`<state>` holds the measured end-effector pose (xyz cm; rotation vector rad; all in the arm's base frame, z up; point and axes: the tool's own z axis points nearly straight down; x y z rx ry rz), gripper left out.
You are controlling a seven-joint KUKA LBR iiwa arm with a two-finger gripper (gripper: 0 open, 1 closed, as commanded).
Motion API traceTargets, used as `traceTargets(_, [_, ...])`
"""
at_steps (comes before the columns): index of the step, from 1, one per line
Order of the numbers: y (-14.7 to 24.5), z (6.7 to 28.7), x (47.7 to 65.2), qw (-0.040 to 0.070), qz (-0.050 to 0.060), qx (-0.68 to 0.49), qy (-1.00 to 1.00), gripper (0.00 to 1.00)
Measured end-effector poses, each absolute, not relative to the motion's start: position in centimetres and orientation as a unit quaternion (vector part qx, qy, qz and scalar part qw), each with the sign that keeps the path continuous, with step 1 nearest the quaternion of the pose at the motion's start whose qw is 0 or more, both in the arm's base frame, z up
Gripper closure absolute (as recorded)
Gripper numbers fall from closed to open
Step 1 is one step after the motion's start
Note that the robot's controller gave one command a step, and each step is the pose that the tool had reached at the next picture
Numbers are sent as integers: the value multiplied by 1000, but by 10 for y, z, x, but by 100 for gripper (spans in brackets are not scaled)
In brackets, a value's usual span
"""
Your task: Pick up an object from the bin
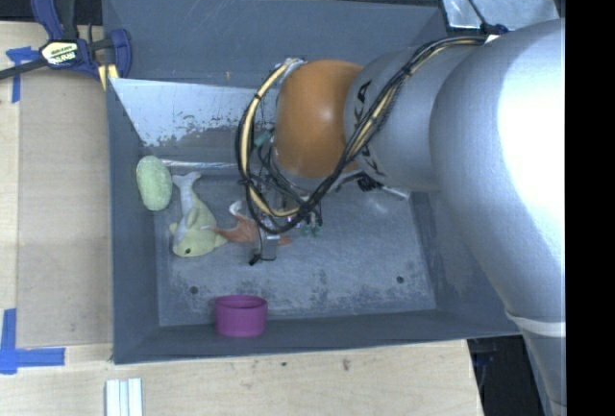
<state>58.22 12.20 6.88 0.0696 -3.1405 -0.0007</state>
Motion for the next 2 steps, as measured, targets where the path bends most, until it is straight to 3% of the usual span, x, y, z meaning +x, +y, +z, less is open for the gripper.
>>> traceTargets(1, [131,71,565,-3,0,115,-993,100])
traceTargets(2, [131,71,565,-3,0,115,-993,100])
